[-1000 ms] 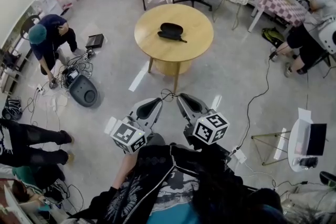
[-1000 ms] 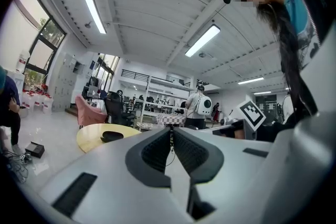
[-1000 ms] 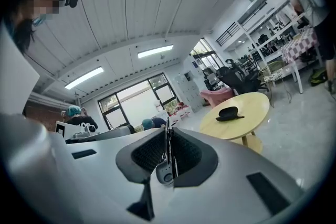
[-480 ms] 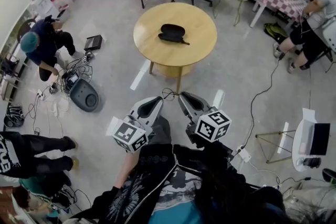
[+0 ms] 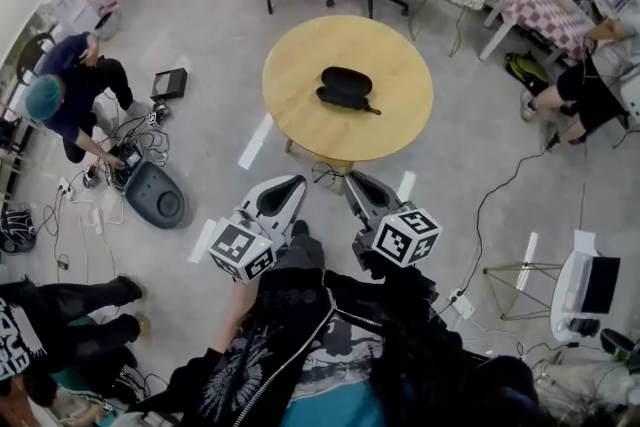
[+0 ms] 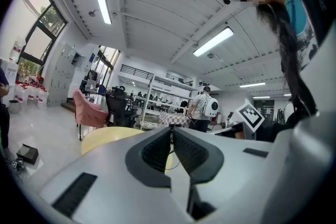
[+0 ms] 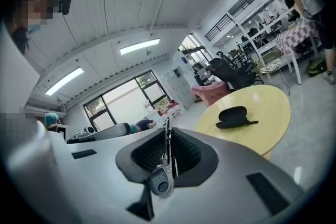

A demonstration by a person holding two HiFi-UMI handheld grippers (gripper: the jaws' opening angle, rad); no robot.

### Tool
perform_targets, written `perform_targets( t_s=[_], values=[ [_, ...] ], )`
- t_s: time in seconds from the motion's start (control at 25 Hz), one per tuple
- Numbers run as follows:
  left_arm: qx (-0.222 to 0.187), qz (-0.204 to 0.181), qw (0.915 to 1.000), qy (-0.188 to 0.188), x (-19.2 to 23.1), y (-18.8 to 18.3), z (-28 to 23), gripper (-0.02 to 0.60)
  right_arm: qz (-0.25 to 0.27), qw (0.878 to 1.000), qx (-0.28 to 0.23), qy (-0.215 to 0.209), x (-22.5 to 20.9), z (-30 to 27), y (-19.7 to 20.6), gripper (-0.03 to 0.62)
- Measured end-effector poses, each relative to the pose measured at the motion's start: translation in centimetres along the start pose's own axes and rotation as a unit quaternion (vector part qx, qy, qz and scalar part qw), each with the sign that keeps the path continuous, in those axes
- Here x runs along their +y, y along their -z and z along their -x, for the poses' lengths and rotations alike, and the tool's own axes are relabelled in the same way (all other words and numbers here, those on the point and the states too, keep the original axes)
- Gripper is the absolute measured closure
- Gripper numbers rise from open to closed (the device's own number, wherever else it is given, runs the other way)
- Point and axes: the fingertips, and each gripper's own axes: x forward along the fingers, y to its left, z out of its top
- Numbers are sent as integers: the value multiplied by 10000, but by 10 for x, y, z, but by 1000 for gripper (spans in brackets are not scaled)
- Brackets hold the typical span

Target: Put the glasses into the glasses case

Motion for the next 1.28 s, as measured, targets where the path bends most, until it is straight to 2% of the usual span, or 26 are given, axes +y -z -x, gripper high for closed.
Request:
perform_targets(
  t_s=[0.24, 0.6, 1.0, 1.28],
  values=[
    [-22, 168, 9998, 143, 81, -13, -17, 558, -109, 9993, -6, 352, -18, -67, -17, 536],
    [61, 380, 9984, 412, 147, -12, -32, 558, -243, 9969, 77, 746, -28, -119, -21, 536],
    [132, 633, 9971, 406, 177, -3, -42, 558, -485, 9936, 149, 1009, -52, -132, -24, 536],
    [514, 645, 9958, 385, 184, 26, -59, 557, -609, 9929, 73, 1015, -85, -138, -41, 536]
  ],
)
